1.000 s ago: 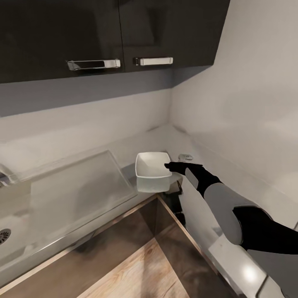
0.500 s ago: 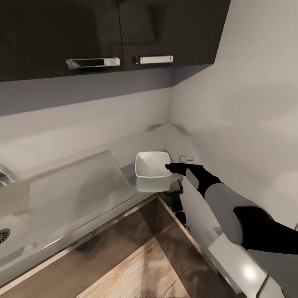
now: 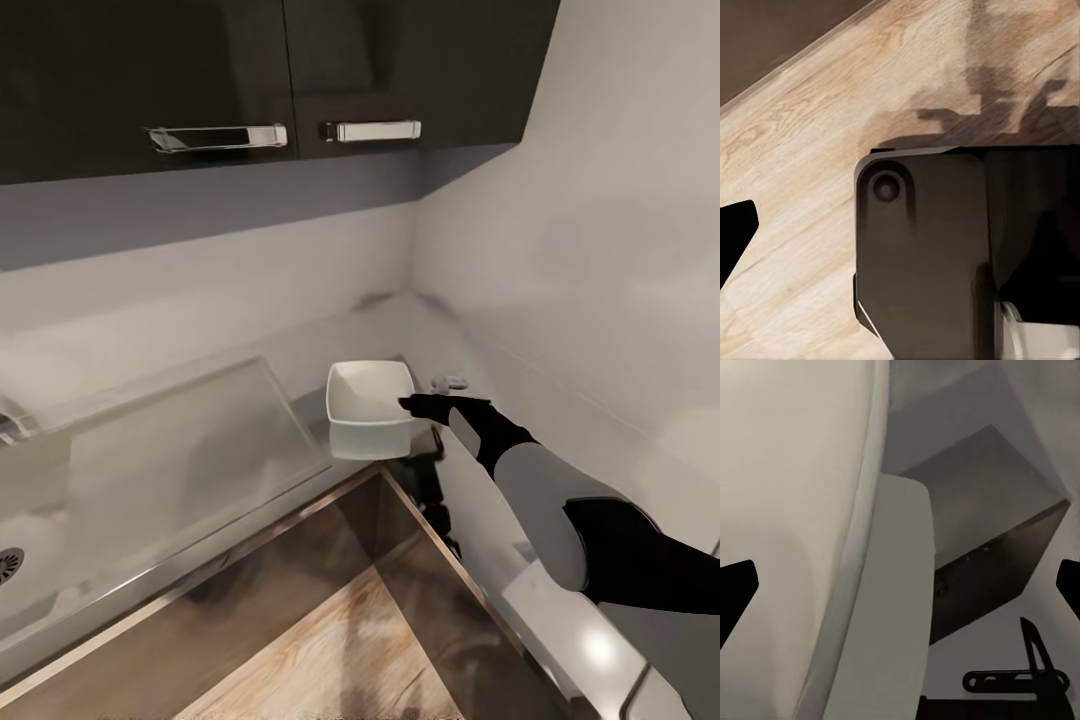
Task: In the kitchen, take the Vidalia onion out of the sink, dice it on the chopping board with the paring knife, put the diced onion into the bowl on the countertop, then place both the paring knife and the chopping board into the sink.
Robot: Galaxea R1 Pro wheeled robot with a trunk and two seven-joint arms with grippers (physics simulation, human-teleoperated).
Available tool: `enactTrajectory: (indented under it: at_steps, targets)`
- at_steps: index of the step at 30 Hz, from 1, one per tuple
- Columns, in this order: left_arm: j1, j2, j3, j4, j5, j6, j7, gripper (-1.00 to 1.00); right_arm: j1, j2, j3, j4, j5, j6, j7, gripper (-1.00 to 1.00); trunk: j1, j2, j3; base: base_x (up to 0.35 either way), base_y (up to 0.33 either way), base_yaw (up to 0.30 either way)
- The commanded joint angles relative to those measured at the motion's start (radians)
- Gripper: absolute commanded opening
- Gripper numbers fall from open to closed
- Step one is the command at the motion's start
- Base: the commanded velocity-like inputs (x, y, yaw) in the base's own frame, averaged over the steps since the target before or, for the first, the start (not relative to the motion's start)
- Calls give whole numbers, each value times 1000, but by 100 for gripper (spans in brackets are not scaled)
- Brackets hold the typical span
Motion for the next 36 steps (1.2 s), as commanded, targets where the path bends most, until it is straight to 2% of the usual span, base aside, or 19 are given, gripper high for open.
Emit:
enactTrajectory:
  at_steps: [1, 13, 33, 34, 36]
  targets:
    - [0, 2, -6, -1, 9, -2, 8, 100, 0, 0, 2, -1, -10, 6, 0, 100, 1, -2, -3, 0, 0, 0]
    - [0, 1, -6, -1, 9, -2, 8, 100, 0, 2, 1, 0, -10, 6, -1, 100, 1, -2, -19, 0, 0, 0]
    - [0, 2, -6, -1, 9, -2, 8, 100, 0, 7, 2, 0, -10, 6, -1, 100, 1, -2, -20, 0, 0, 0]
    - [0, 2, -6, -1, 9, -2, 8, 100, 0, 7, 2, 0, -10, 6, -1, -100, 1, -2, -20, 0, 0, 0]
    - [0, 2, -6, -1, 9, -2, 8, 100, 0, 6, 2, 0, -10, 6, -1, -100, 1, -2, -20, 0, 0, 0]
